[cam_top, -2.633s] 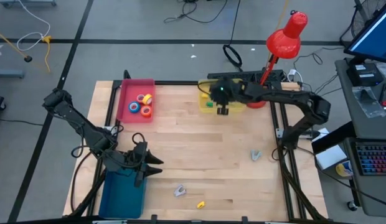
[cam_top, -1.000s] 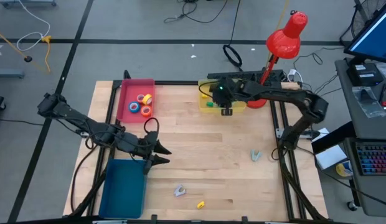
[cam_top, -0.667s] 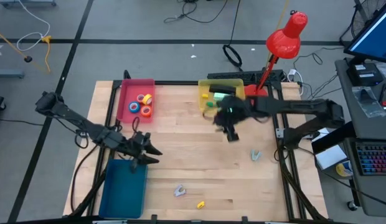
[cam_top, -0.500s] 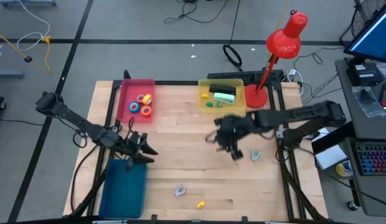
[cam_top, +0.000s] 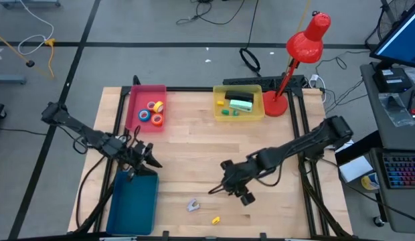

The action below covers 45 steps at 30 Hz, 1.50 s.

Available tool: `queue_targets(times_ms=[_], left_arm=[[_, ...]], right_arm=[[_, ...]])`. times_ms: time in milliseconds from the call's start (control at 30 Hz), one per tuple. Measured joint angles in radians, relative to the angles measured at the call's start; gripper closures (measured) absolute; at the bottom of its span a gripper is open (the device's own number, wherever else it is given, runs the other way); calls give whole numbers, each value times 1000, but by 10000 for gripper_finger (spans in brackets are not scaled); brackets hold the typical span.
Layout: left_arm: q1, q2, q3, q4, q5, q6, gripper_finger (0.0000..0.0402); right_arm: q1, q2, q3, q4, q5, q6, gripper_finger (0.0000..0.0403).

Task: Pick and place Stapler, Stapler remover, tape
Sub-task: Put the small yellow stapler into the yellow bin

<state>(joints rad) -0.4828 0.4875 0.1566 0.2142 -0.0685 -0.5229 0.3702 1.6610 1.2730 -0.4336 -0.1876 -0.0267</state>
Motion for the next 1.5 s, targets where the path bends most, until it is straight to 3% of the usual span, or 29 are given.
queue_targets(times_ms=[267, 500, 933, 1500], left_arm=[[0, -161, 0, -198, 39, 23, 224], [0, -250, 0, -306, 60, 77, 224], [2, -260, 0, -346, 60, 99, 224], [2, -259, 0, -349, 60, 91, 224]], right_arm=[[42, 145, 132, 4, -1, 36, 246], [81, 209, 147, 13, 2, 100, 244], [168, 316, 147, 200, 57, 122, 200], [191, 400, 147, 319, 35, 172, 201]])
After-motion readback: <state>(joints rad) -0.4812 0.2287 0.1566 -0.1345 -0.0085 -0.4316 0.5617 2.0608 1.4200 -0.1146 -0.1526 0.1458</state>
